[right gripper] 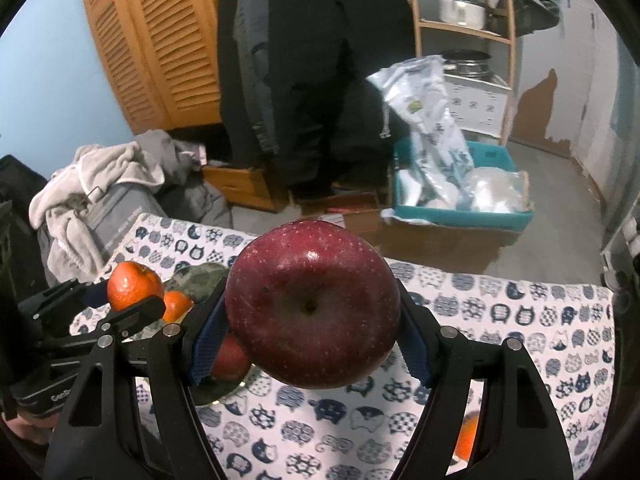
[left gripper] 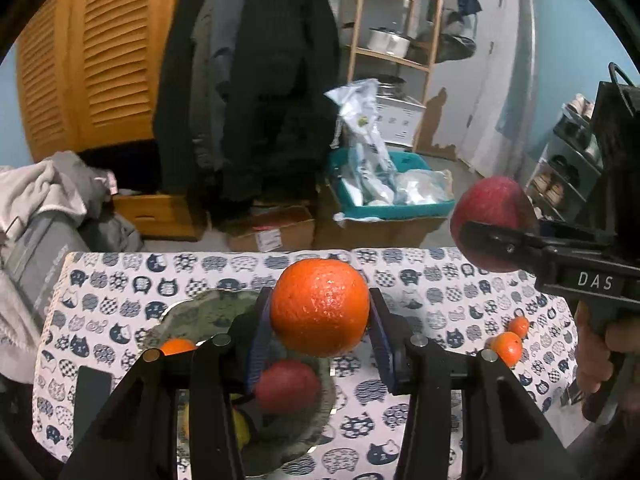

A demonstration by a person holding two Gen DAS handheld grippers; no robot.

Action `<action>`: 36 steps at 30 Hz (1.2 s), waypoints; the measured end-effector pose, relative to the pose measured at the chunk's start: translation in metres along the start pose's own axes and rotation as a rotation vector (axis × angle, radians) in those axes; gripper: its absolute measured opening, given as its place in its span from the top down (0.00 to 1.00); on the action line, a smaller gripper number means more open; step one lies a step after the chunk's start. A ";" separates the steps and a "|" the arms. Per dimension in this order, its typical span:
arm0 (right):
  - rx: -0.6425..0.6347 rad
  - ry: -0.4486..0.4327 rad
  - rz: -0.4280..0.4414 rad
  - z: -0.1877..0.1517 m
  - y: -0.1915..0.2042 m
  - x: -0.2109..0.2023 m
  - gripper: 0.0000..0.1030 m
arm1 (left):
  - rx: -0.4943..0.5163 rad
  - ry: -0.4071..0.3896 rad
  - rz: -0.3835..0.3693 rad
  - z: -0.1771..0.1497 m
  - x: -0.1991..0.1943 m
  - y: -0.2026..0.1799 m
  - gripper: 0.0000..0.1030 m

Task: Organize fruits
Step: 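Lift the held apple and mandarin and carry them over the glass bowl, then lower the apple and mandarin into the glass bowl and open both grippers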

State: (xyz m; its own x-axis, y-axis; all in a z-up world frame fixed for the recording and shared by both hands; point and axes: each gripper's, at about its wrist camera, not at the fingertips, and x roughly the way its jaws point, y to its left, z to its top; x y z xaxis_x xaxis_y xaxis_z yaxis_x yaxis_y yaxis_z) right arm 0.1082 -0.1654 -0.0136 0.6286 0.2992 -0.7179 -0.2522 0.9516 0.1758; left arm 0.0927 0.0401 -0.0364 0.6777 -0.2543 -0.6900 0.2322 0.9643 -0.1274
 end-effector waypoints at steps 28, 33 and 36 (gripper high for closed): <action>-0.116 0.233 0.114 -0.019 0.092 0.146 0.27 | -0.208 0.137 0.143 -0.049 0.035 0.121 0.55; -0.125 0.277 0.124 -0.028 0.098 0.168 0.27 | -0.221 0.154 0.158 -0.055 0.040 0.130 0.55; -0.120 0.304 0.132 -0.033 0.099 0.179 0.27 | -0.232 0.168 0.159 -0.058 0.044 0.133 0.55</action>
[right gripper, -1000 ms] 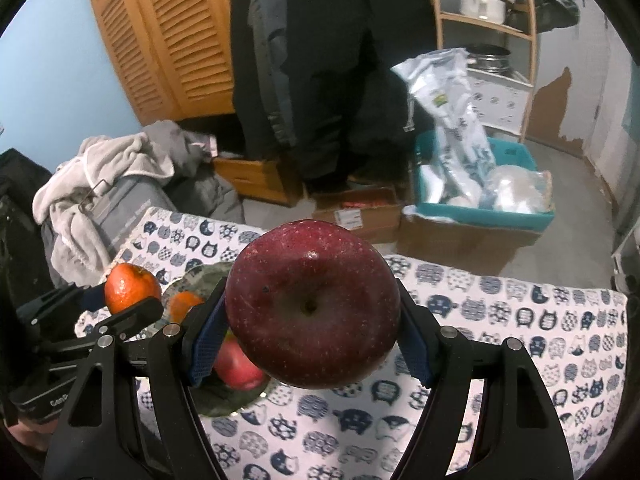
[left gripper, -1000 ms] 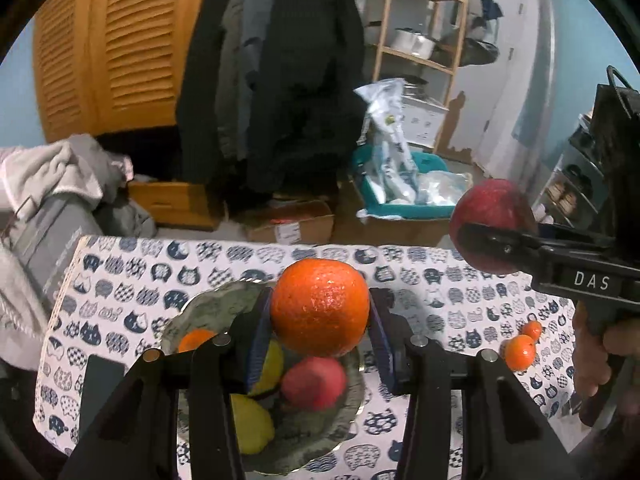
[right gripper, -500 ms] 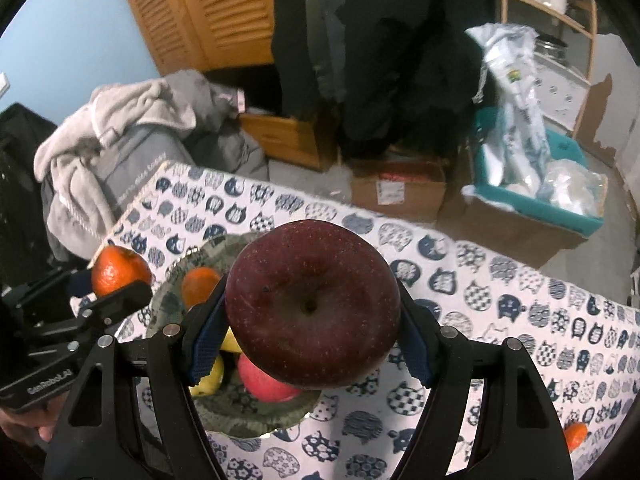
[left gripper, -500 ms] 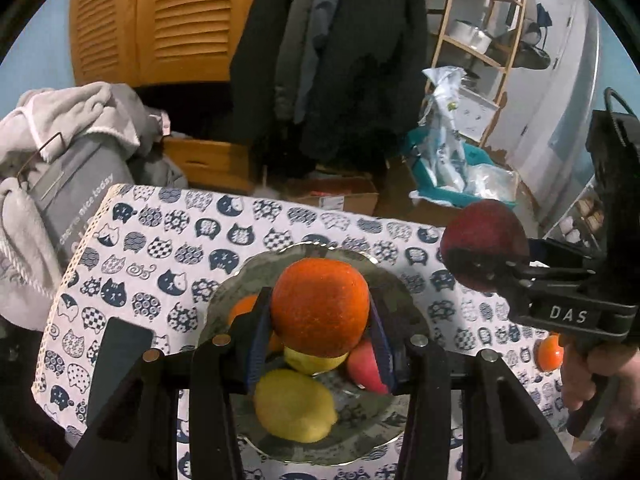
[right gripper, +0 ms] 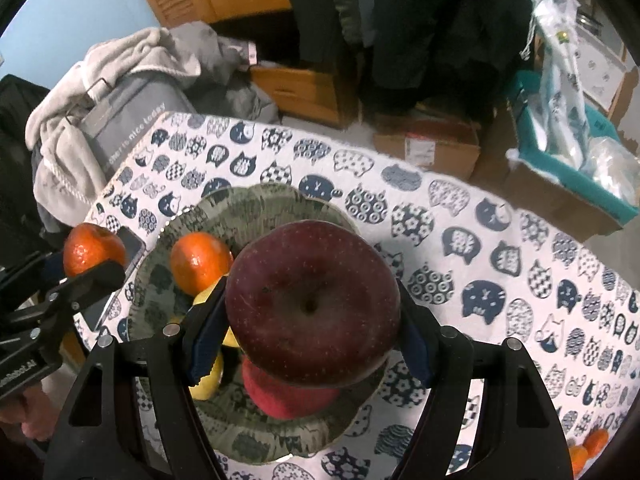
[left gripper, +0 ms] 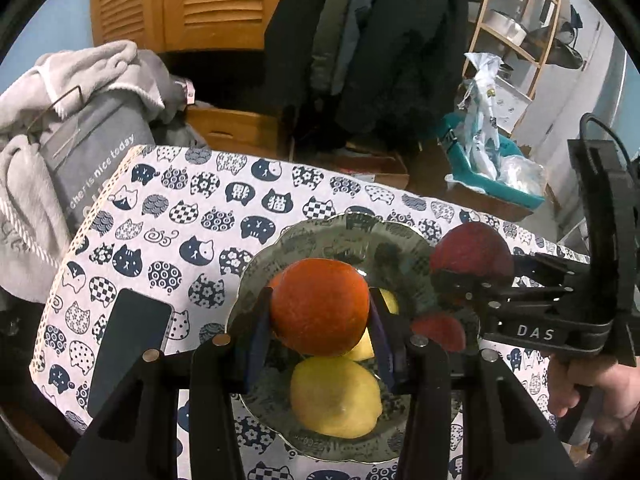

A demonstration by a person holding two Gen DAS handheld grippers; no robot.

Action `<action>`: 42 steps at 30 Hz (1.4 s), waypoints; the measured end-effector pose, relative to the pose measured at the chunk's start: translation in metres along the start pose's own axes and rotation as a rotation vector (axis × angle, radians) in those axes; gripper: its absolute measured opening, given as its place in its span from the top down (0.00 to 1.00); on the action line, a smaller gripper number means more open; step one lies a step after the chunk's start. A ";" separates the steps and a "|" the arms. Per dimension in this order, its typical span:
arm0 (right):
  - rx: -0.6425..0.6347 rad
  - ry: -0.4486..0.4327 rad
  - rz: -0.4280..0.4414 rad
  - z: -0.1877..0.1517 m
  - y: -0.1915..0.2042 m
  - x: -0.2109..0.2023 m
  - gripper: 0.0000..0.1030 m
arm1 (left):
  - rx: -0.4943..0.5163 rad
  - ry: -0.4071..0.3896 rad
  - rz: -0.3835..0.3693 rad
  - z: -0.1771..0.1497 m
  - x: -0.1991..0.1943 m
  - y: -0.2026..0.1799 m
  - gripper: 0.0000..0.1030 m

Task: Organize fruits
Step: 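Lower the apple and mandarin into the glass bowl and open both grippers, then raise both open grippers away from the bowl toward the loose mandarins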

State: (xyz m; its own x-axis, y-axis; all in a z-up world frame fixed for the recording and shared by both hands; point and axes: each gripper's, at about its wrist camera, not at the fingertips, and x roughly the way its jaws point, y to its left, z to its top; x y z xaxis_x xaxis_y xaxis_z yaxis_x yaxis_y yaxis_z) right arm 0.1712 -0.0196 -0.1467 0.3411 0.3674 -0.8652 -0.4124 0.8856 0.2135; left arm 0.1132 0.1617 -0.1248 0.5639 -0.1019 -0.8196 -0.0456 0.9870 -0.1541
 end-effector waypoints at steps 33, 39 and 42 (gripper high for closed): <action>0.018 -0.033 -0.001 0.004 -0.002 -0.008 0.25 | 0.011 0.068 0.043 -0.008 0.020 -0.003 0.33; 0.027 -0.101 -0.046 0.005 -0.008 -0.041 0.25 | 0.026 0.037 0.063 -0.004 0.010 -0.011 0.23; 0.028 -0.133 -0.081 0.004 -0.013 -0.059 0.25 | 0.044 0.031 0.057 -0.002 0.004 -0.021 0.17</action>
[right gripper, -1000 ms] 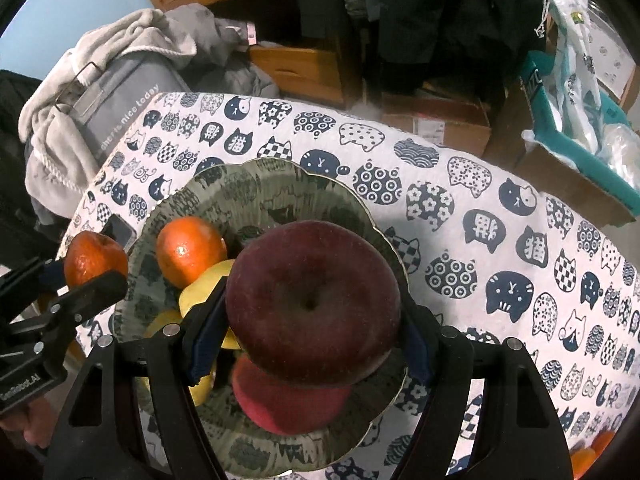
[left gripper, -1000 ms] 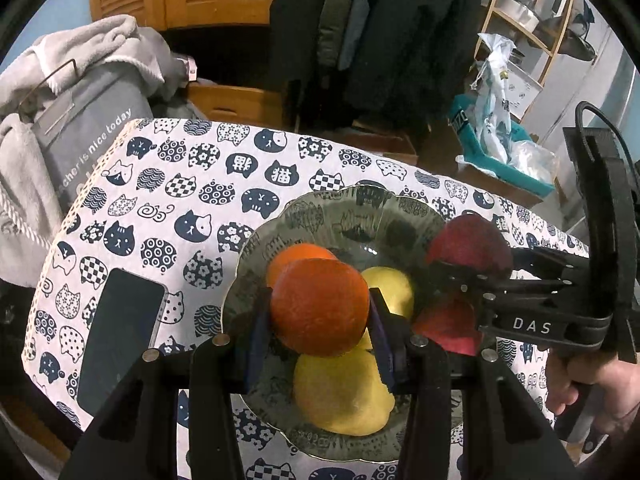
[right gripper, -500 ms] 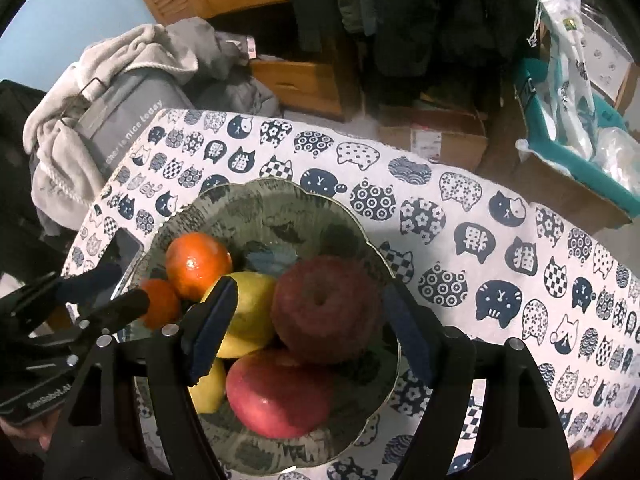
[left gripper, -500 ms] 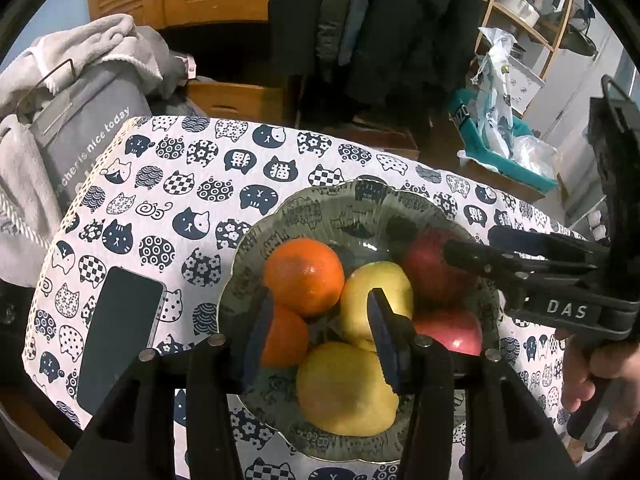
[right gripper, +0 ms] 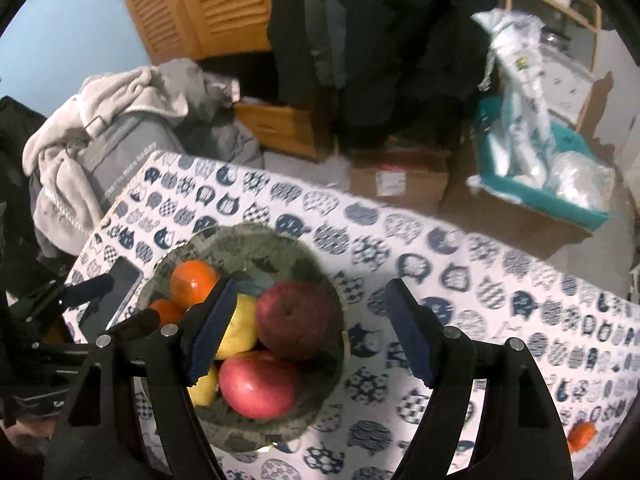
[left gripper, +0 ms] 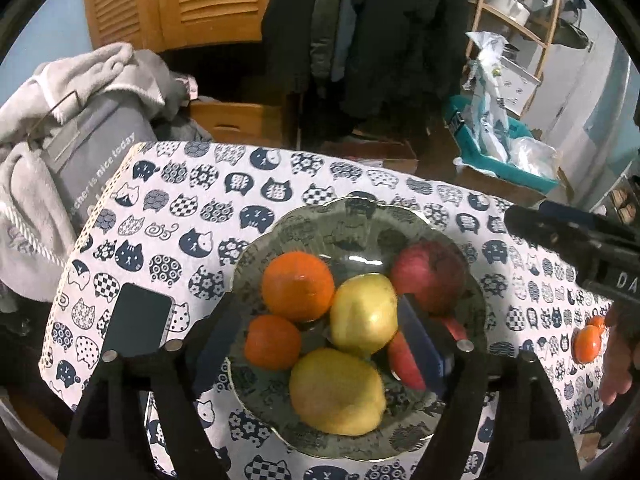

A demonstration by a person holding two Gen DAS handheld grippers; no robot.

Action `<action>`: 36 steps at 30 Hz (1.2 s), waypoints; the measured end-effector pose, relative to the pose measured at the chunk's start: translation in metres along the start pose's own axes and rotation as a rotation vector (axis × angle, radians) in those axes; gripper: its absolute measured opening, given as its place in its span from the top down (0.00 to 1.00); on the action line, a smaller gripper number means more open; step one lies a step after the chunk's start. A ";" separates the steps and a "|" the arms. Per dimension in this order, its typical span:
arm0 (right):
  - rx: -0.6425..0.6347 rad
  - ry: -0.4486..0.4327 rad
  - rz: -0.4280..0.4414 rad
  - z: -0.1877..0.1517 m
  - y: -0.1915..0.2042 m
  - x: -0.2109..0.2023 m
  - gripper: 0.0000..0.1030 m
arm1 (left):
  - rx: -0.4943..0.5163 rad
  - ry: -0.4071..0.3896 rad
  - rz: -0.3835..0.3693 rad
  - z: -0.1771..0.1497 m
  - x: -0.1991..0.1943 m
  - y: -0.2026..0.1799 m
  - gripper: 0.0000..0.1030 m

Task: Organize fruits
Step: 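Raise both open grippers away from the bowl toward the loose mandarins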

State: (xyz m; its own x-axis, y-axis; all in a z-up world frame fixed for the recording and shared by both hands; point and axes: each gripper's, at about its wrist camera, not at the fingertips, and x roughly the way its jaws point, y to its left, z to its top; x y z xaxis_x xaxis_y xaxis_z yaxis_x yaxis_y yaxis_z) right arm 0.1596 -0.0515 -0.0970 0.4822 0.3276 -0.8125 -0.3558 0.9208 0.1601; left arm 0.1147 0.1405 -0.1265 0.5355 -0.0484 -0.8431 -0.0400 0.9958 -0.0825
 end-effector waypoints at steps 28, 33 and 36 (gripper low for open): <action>0.086 -0.234 -0.144 -0.019 -0.068 -0.155 0.25 | 0.177 -0.202 -0.112 0.015 -0.089 -0.106 0.15; 0.100 -0.251 -0.159 -0.027 -0.081 -0.174 0.25 | 0.193 -0.217 -0.141 0.017 -0.097 -0.123 0.15; 0.115 -0.259 -0.170 -0.033 -0.090 -0.185 0.25 | 0.217 -0.222 -0.149 0.017 -0.099 -0.137 0.15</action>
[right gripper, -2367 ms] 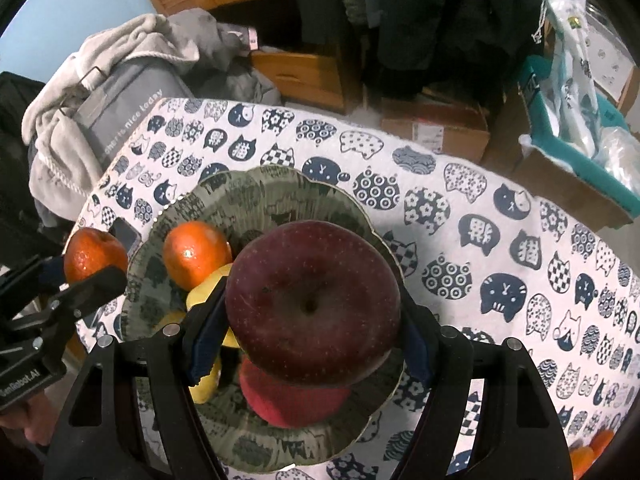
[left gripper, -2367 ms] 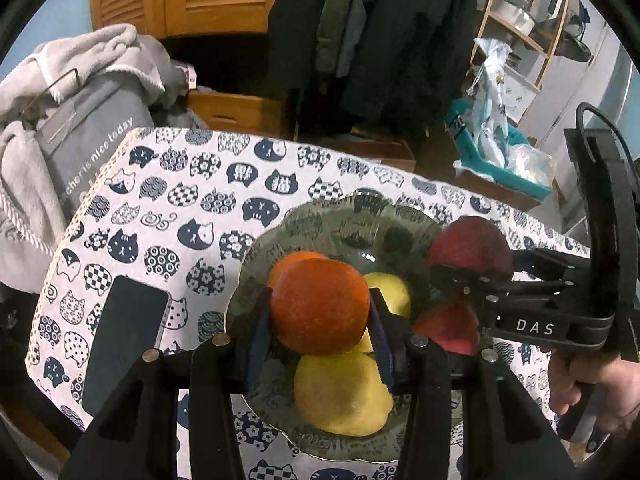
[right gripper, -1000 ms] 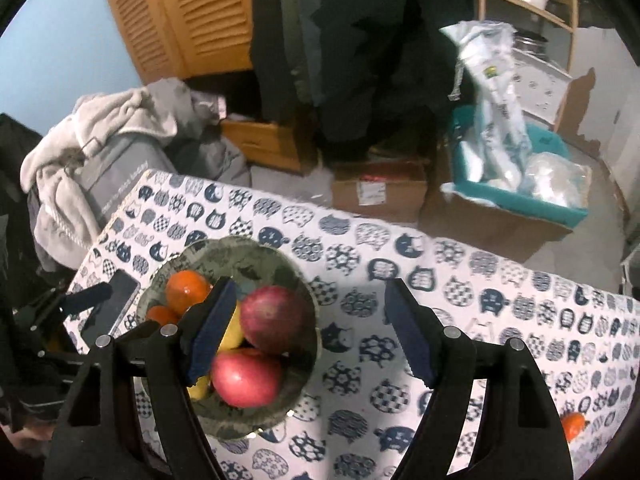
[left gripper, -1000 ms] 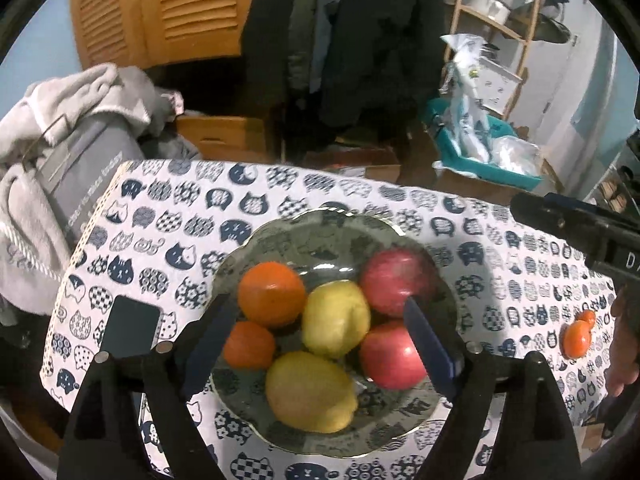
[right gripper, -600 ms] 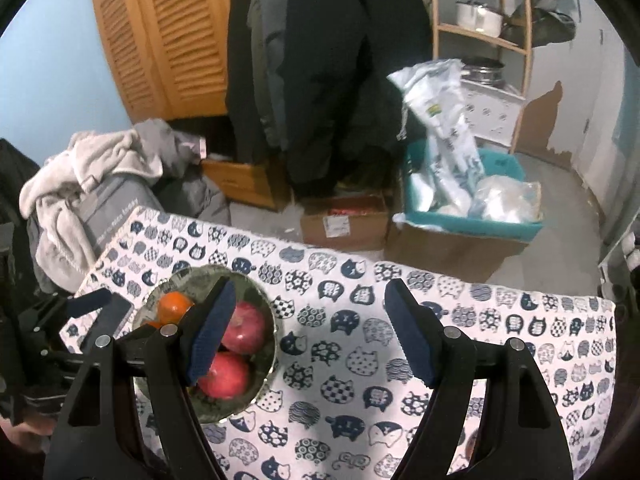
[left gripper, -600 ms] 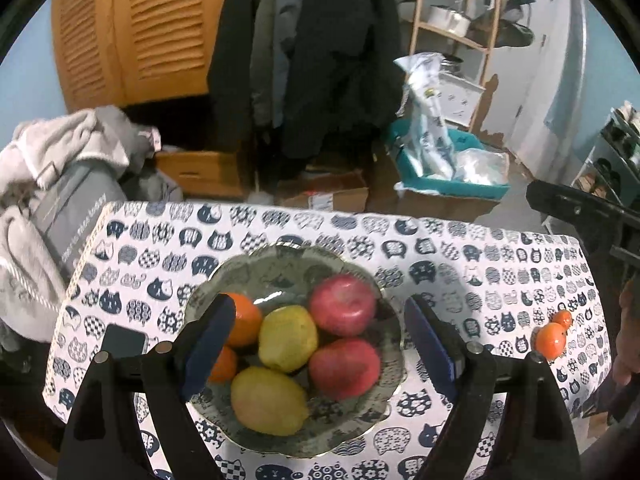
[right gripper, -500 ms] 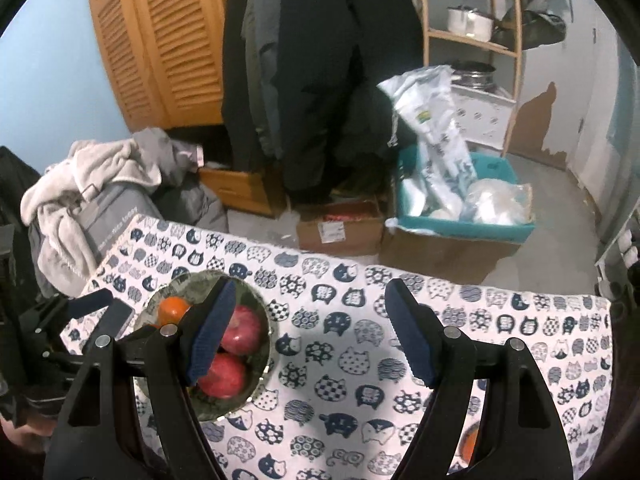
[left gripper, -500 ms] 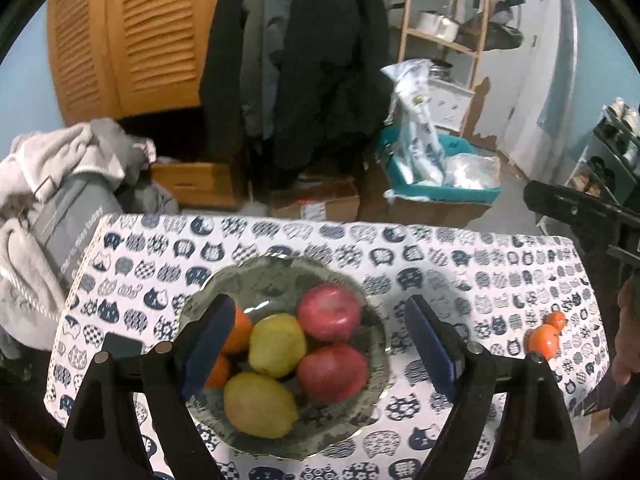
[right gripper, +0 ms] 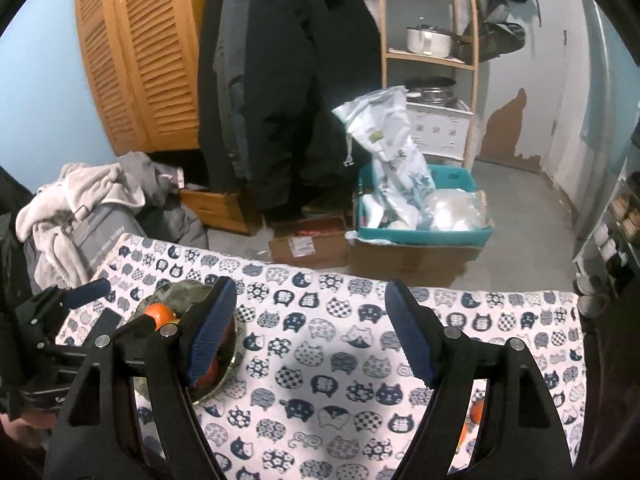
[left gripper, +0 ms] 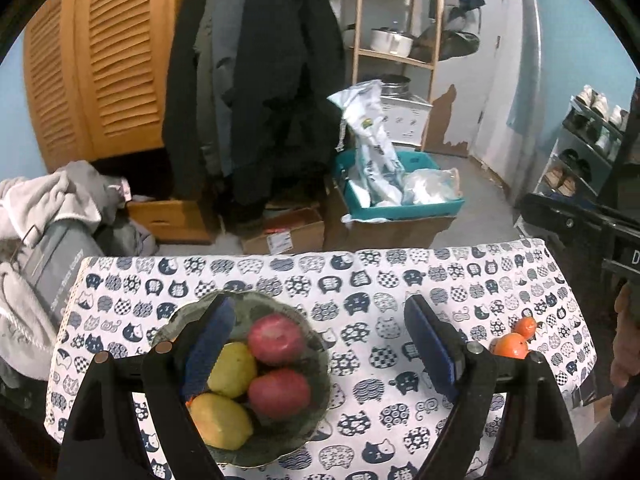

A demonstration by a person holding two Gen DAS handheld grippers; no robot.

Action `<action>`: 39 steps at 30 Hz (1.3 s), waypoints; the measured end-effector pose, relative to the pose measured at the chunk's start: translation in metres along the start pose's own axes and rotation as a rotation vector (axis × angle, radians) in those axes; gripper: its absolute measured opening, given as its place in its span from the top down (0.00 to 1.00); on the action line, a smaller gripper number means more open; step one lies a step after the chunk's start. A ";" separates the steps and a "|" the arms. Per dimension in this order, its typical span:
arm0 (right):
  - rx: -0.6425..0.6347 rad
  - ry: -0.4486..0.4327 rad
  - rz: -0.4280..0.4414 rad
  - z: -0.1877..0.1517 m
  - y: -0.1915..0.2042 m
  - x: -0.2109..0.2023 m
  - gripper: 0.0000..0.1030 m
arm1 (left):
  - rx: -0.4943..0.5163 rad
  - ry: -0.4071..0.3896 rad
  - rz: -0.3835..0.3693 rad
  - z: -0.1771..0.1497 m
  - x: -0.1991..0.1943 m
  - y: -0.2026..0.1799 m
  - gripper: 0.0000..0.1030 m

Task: Organize fruits
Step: 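Raise both open grippers away from the bowl toward the loose mandarins, then close the right gripper on a mandarin while the left gripper nears another mandarin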

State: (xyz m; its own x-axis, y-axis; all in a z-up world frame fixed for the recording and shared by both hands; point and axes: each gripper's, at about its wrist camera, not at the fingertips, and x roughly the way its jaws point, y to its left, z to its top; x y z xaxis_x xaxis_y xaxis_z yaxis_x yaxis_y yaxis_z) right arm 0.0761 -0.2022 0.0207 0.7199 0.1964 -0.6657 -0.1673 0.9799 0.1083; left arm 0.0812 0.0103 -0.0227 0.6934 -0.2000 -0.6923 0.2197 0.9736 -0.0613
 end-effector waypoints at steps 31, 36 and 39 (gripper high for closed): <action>0.171 0.037 -0.202 -0.061 -0.158 -0.049 0.22 | 0.263 0.043 -0.137 0.001 0.027 -0.163 0.15; 0.213 0.088 -0.235 -0.078 -0.186 -0.037 0.22 | 0.292 0.076 -0.156 -0.004 0.044 -0.185 0.15; 0.237 0.128 -0.247 -0.091 -0.201 -0.026 0.22 | 0.306 0.094 -0.163 -0.008 0.056 -0.196 0.15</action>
State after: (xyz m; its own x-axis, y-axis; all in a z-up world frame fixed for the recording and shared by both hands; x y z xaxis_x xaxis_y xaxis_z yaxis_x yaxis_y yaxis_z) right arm 0.0300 -0.4073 -0.0509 0.6267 -0.0381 -0.7784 0.1726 0.9808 0.0910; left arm 0.0715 -0.1904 -0.0557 0.5697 -0.3249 -0.7549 0.5272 0.8491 0.0324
